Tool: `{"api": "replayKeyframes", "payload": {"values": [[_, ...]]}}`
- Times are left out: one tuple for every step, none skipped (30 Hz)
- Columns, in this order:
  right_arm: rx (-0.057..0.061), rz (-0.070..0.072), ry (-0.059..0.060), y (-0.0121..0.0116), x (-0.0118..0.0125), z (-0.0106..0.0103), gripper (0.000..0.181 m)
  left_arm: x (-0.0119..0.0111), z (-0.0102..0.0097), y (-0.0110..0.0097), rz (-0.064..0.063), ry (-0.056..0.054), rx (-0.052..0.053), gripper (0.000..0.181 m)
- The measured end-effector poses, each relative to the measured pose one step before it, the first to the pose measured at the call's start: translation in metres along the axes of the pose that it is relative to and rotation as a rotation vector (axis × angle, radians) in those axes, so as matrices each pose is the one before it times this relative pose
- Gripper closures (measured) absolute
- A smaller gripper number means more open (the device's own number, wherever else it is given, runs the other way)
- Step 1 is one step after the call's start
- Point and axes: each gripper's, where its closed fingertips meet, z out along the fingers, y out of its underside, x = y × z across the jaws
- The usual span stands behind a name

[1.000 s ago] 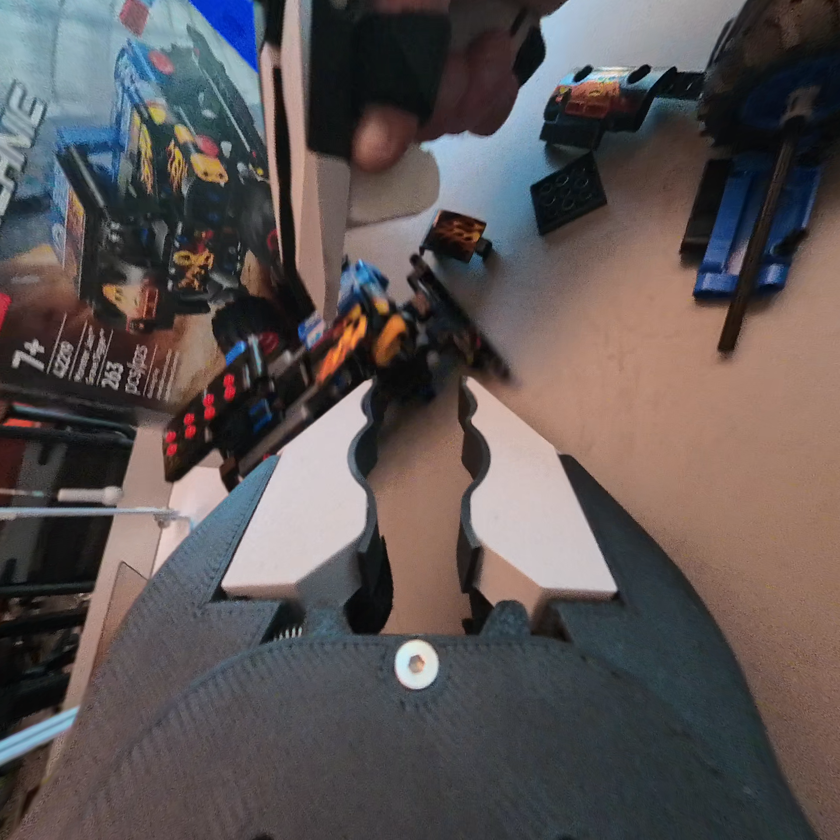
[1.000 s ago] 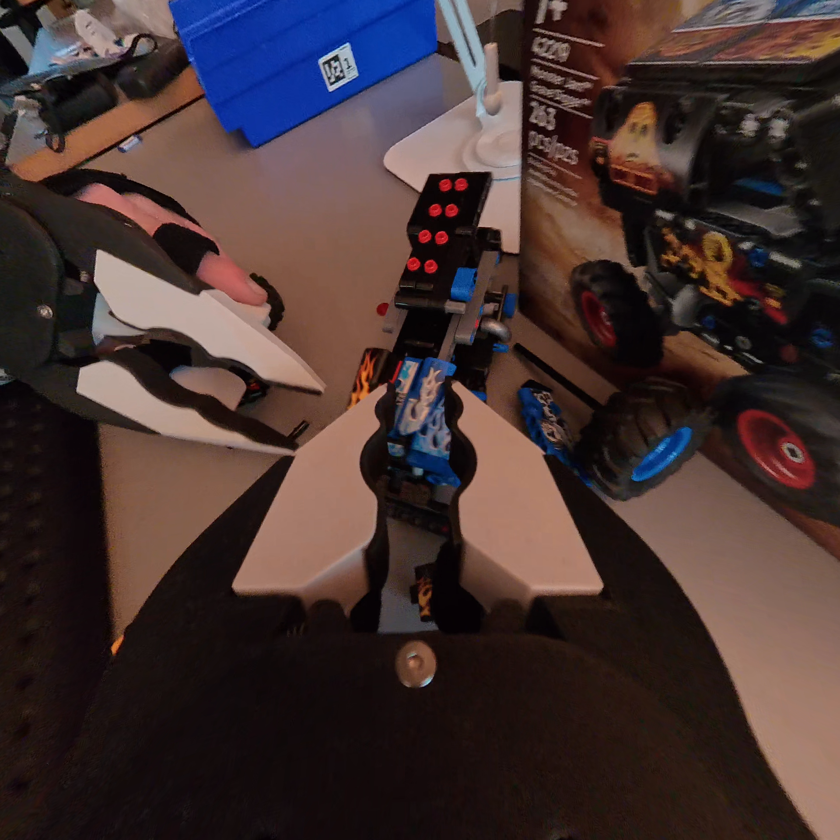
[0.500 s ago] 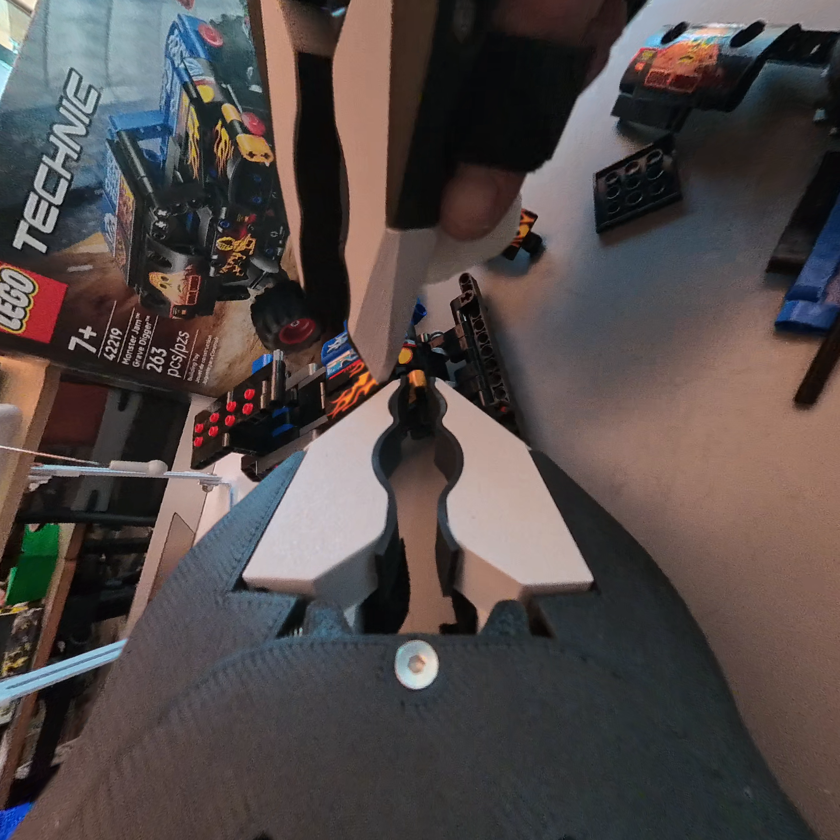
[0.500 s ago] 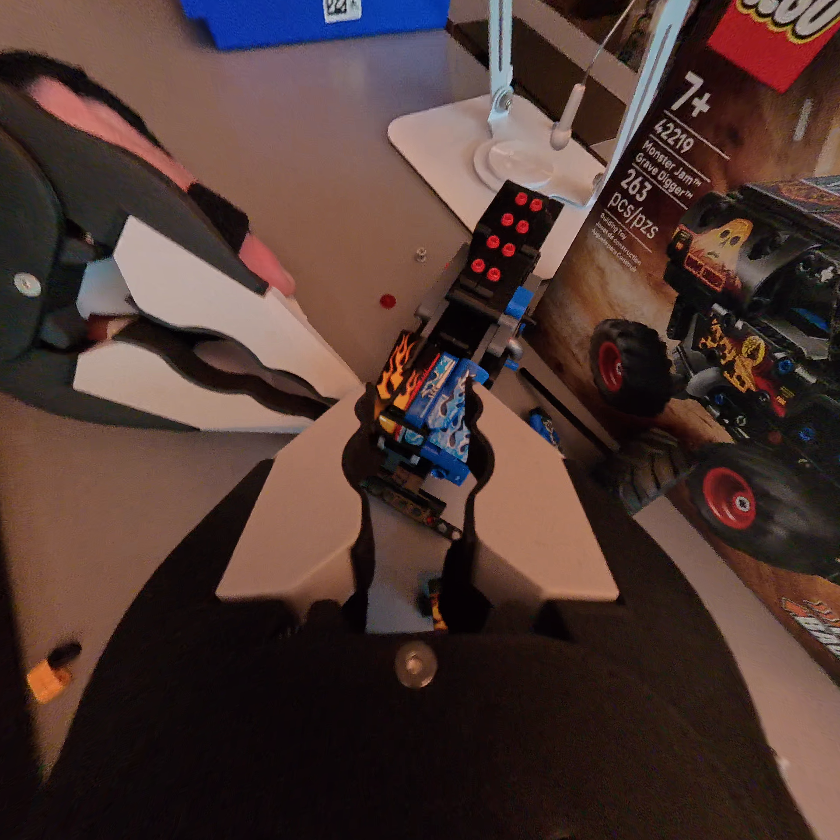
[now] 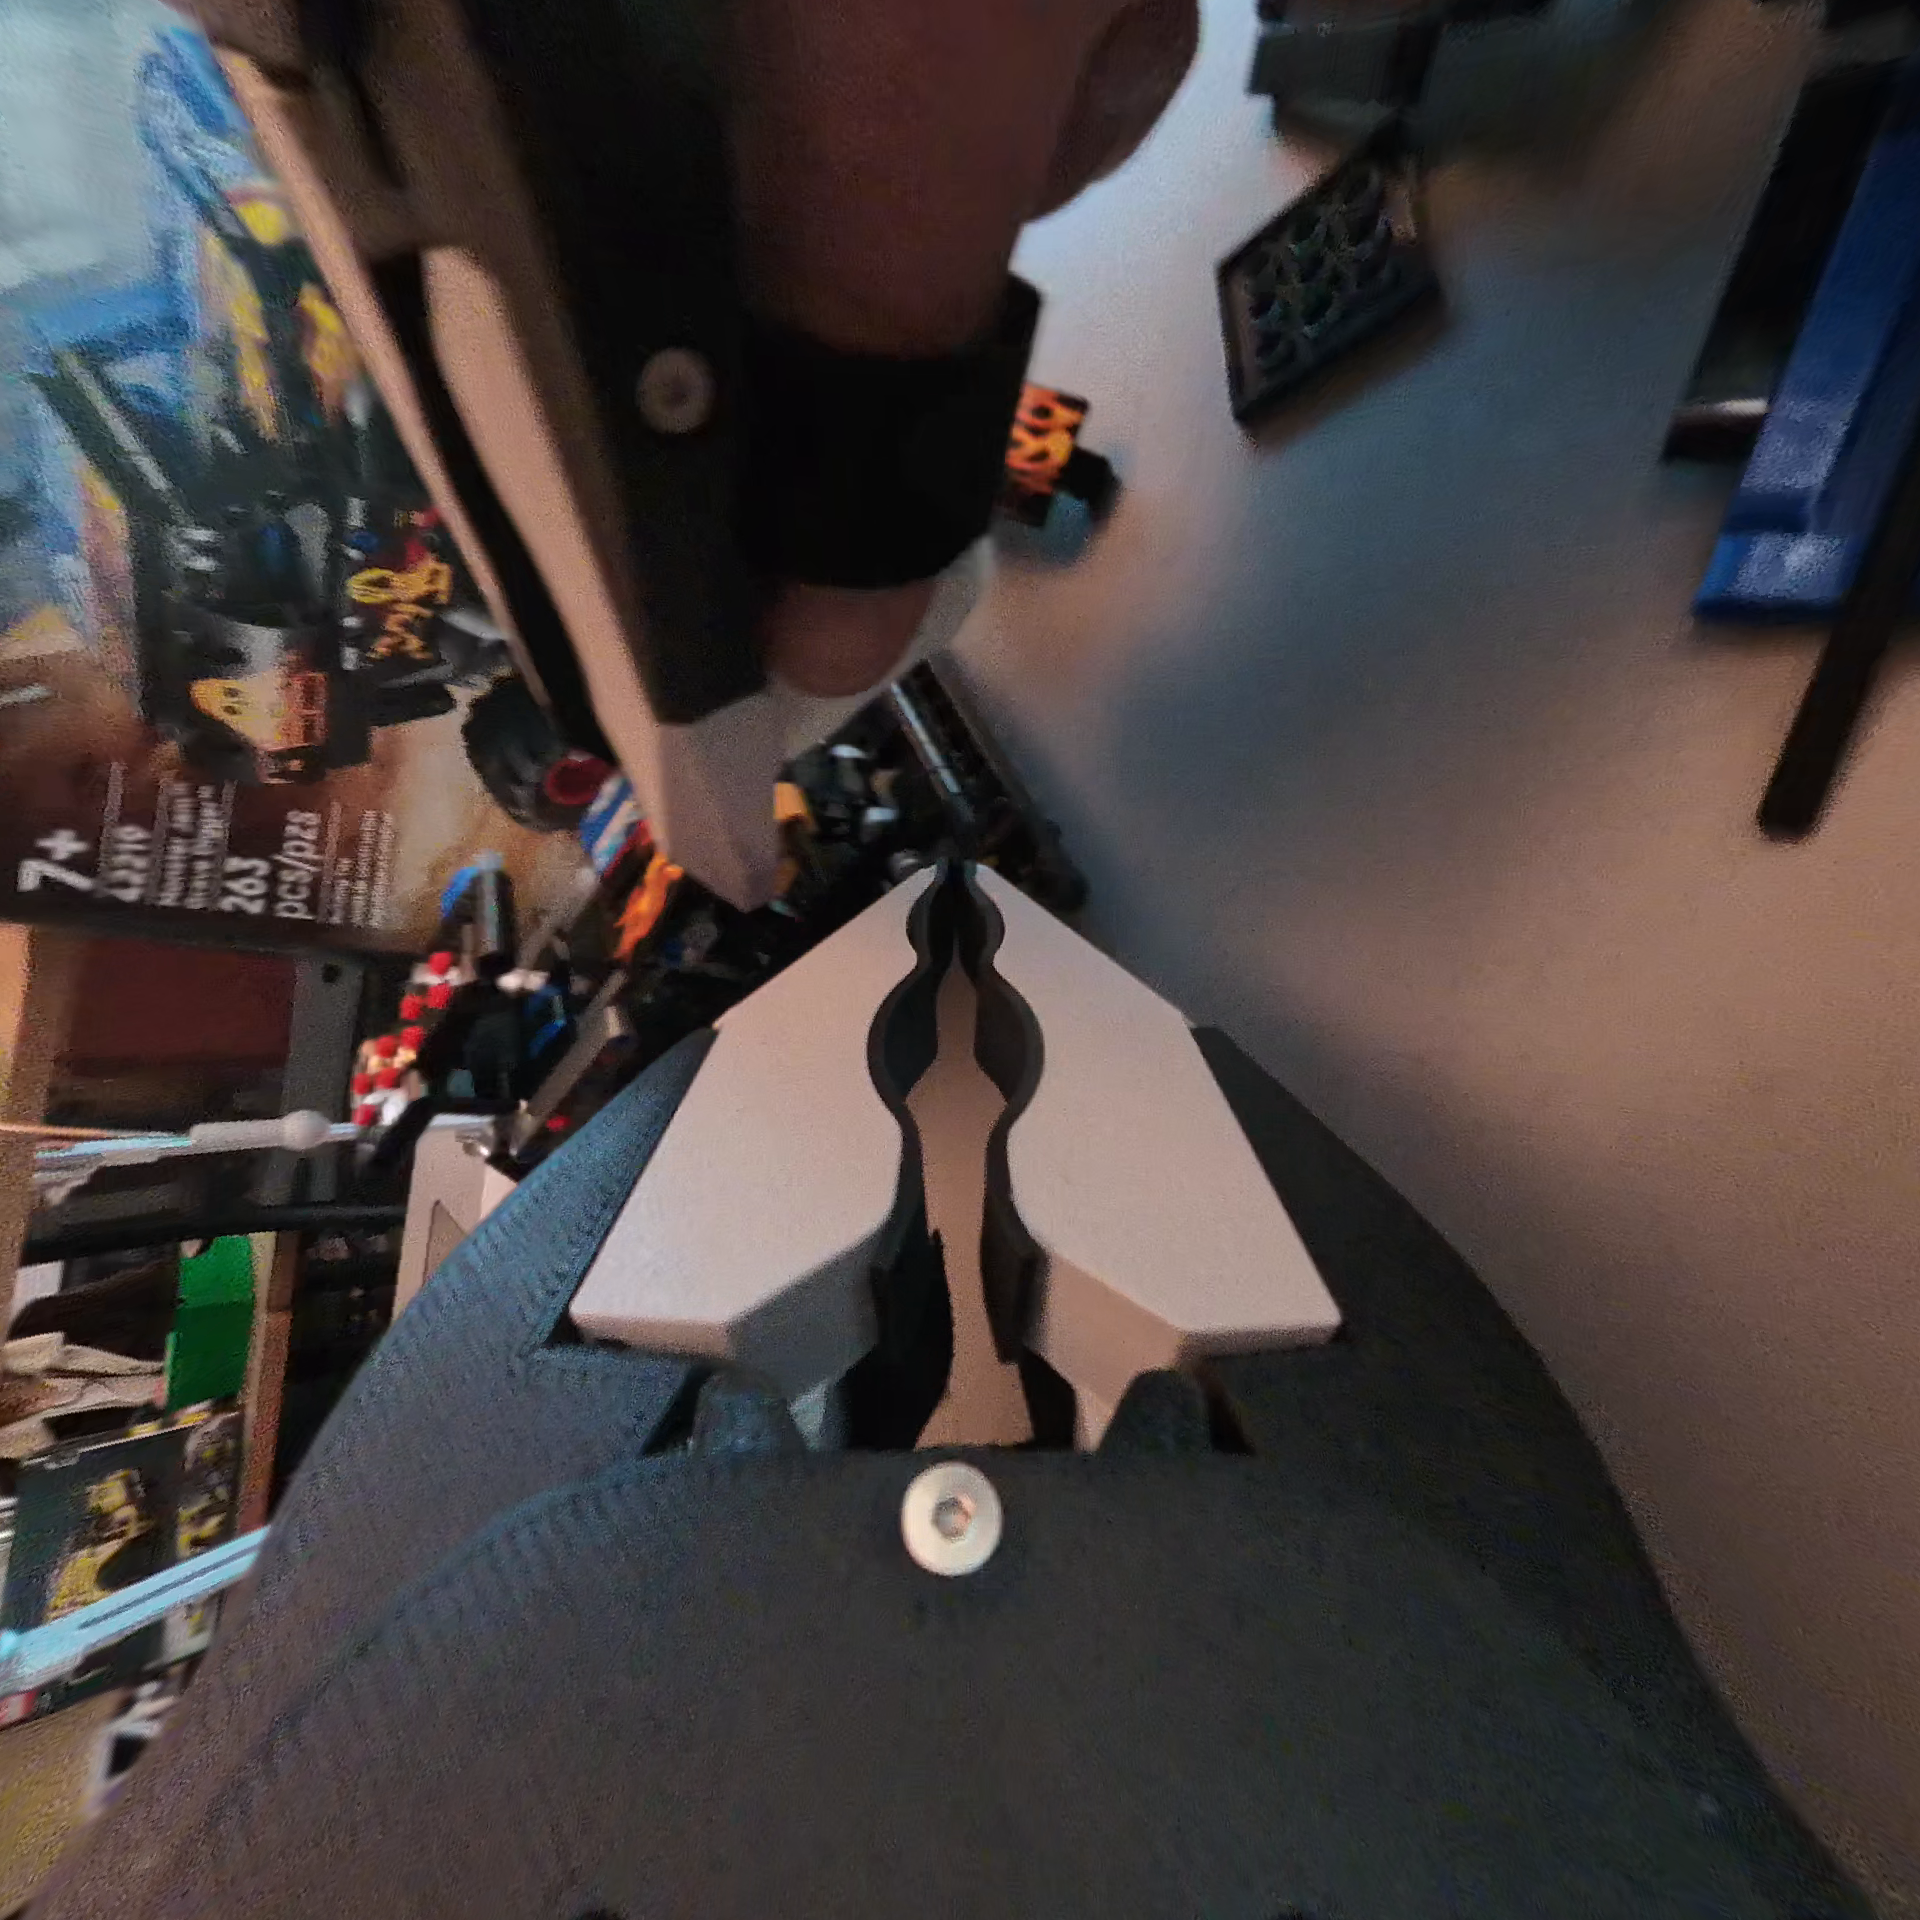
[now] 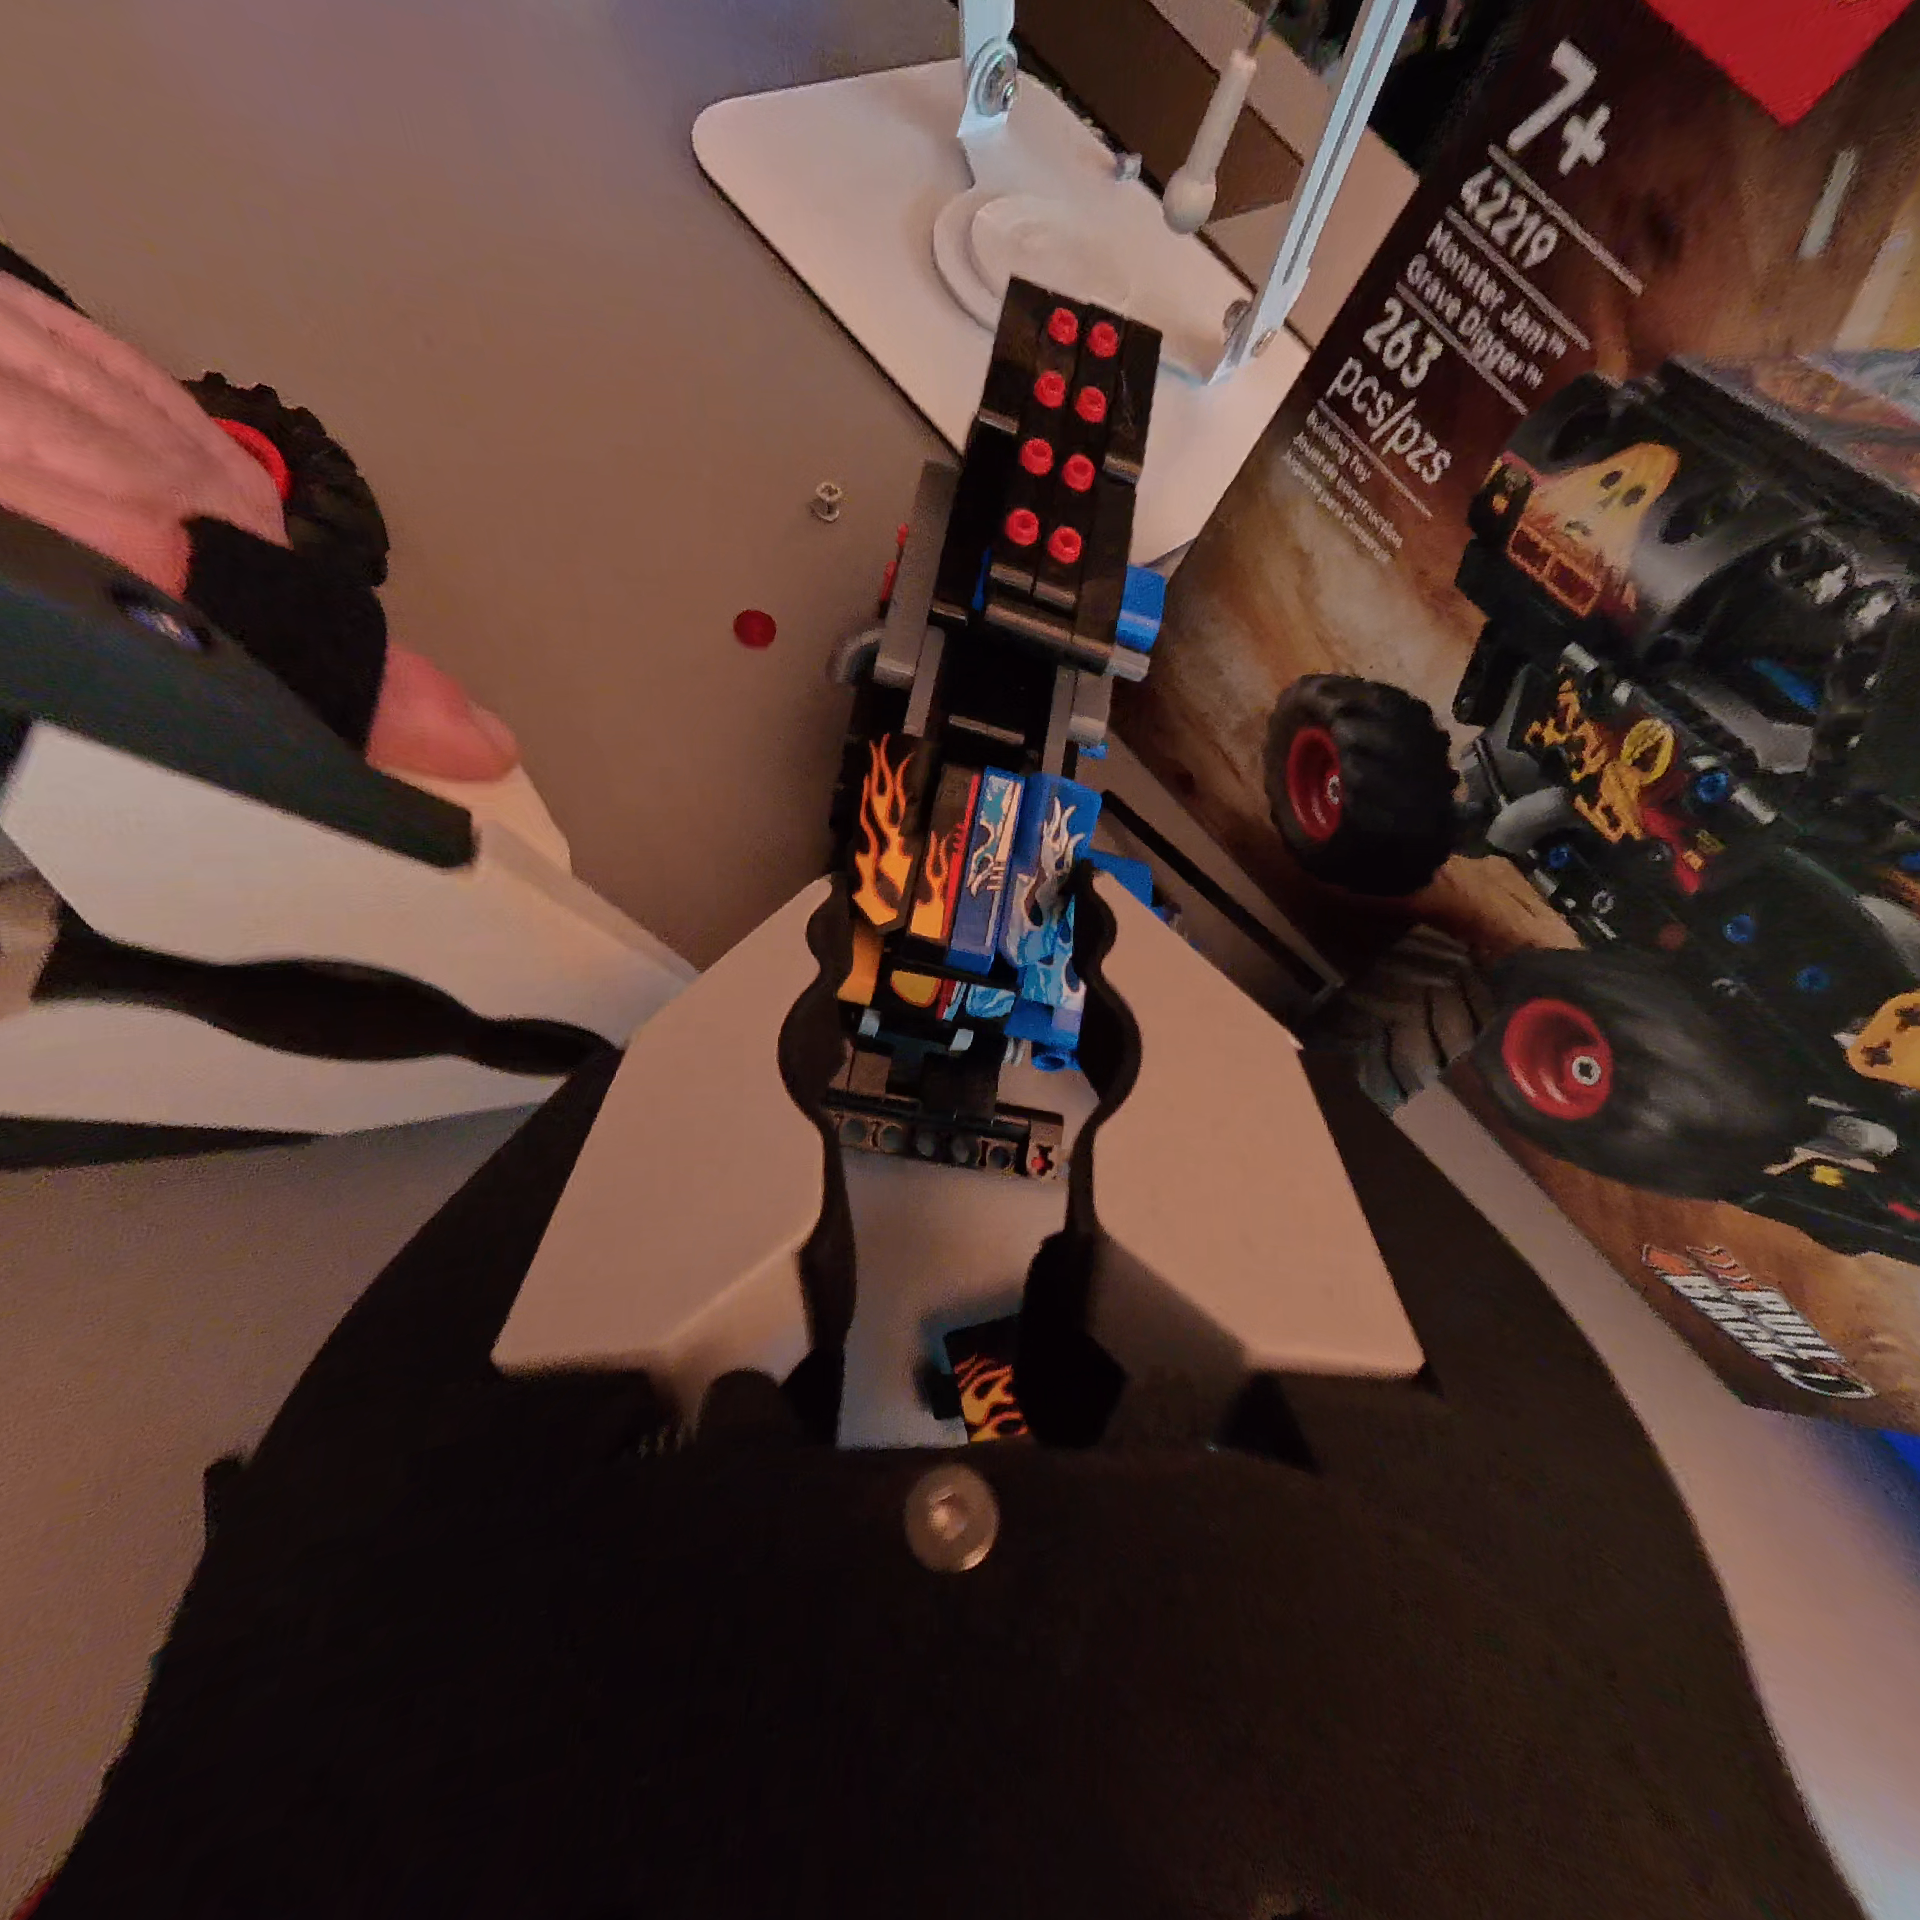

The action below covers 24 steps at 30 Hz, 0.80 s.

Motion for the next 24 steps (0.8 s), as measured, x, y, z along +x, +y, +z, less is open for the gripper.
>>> {"api": "replayKeyframes", "payload": {"values": [[0.0082, 0.0135, -0.0142, 0.00084, 0.00030, -0.00096, 0.140, -0.00632, -0.00331, -0.00512, -0.0493, -0.0078, 0.0426, 0.181], [0.0056, 0.0160, -0.0080, 0.00060, 0.00060, -0.00060, 0.141, -0.00870, -0.00408, -0.00282, -0.0563, -0.0076, 0.0307, 0.181], [0.0047, 0.0214, -0.0063, 0.00006, 0.00083, -0.00026, 0.141, -0.00608, -0.00316, -0.00028, -0.0333, -0.0030, 0.0142, 0.181], [0.0069, 0.0239, -0.0118, -0.00035, 0.00049, 0.00007, 0.141, -0.00659, -0.00168, 0.00124, -0.0218, -0.0259, 0.0030, 0.181], [0.0071, 0.0231, -0.0139, -0.00061, 0.00016, 0.00019, 0.141, -0.00149, 0.00016, -0.00040, -0.0101, -0.0045, 0.0035, 0.173], [0.0074, 0.0191, -0.0139, -0.00061, 0.00014, 0.00010, 0.140, 0.00218, 0.00157, -0.00119, -0.0014, 0.0076, -0.0019, 0.161], [0.0068, 0.0146, -0.0127, -0.00059, -0.00007, -0.00011, 0.141, 0.00380, 0.00239, -0.00238, 0.0089, 0.0071, 0.0022, 0.157], [0.0033, 0.0078, -0.0086, -0.00022, -0.00025, -0.00008, 0.140, 0.00272, 0.00386, 0.00075, 0.0172, 0.0007, -0.0180, 0.159], [-0.0005, -0.0012, -0.0028, 0.00001, -0.00080, -0.00019, 0.140, 0.00078, 0.00448, 0.00190, 0.0134, -0.0028, -0.0220, 0.164], [-0.0013, -0.0052, 0.0036, -0.00002, -0.00042, 0.00002, 0.141, -0.00291, 0.00298, 0.00033, 0.0016, -0.0169, -0.0088, 0.169], [-0.0010, -0.0027, 0.0038, -0.00005, -0.00007, -0.00008, 0.141, -0.00379, 0.00109, -0.00046, 0.0055, -0.0159, -0.0015, 0.178], [-0.0006, 0.0001, 0.0018, 0.00024, 0.00053, -0.00005, 0.141, -0.00037, 0.00076, -0.00009, 0.0030, 0.0024, -0.0011, 0.178], [-0.0003, -0.0014, 0.0021, 0.00010, 0.00078, 0.00014, 0.141, -0.00034, 0.00056, -0.00022, 0.0032, -0.0079, 0.0019, 0.178], [-0.0024, -0.0093, 0.0067, 0.00022, 0.00046, 0.00035, 0.141, -0.00031, 0.00065, 0.00059, 0.0143, -0.0090, -0.0039, 0.179], [-0.0034, -0.0109, 0.0089, 0.00018, 0.00028, 0.00039, 0.141, -0.00042, 0.00014, 0.00048, 0.0155, -0.0026, -0.0058, 0.179], [-0.0005, -0.0068, 0.0077, -0.00003, 0.00032, 0.00038, 0.141, -0.00098, -0.00011, 0.00050, 0.0028, 0.0005, -0.0073, 0.180], [0.0024, 0.0007, 0.0019, -0.00025, 0.00020, 0.00022, 0.141, -0.00071, -0.00001, 0.00016, 0.0140, -0.0032, -0.0071, 0.180], [0.0015, 0.0023, -0.0013, -0.00011, -0.00016, 0.00018, 0.141, -0.00014, 0.00001, -0.00012, 0.0341, -0.0098, -0.0098, 0.180], [-0.0012, -0.0025, 0.0028, 0.00015, 0.00047, -0.00009, 0.141, 0.00049, -0.00019, -0.00056, 0.0300, -0.0079, -0.0087, 0.180], [-0.0012, -0.0034, 0.0035, 0.00039, 0.00022, -0.00018, 0.141, 0.00055, -0.00029, -0.00060, 0.0222, -0.0072, -0.0054, 0.180], [0.0018, -0.0028, -0.0010, 0.00017, -0.00037, -0.00006, 0.142, 0.00034, -0.00092, 0.00001, 0.0128, -0.0033, -0.0034, 0.180], [0.0024, -0.0011, -0.0024, 0.00007, -0.00036, -0.00028, 0.141, 0.00008, -0.00114, 0.00046, 0.0060, -0.0013, -0.0009, 0.180], [0.0001, -0.0041, -0.0001, -0.00004, -0.00073, -0.00002, 0.141, 0.00009, -0.00135, 0.00072, 0.0166, -0.0062, -0.0027, 0.180], [0.0000, -0.0090, 0.0024, -0.00006, -0.00098, 0.00032, 0.142, 0.00055, -0.00110, 0.00097, 0.0238, -0.0106, -0.0069, 0.181]]}}
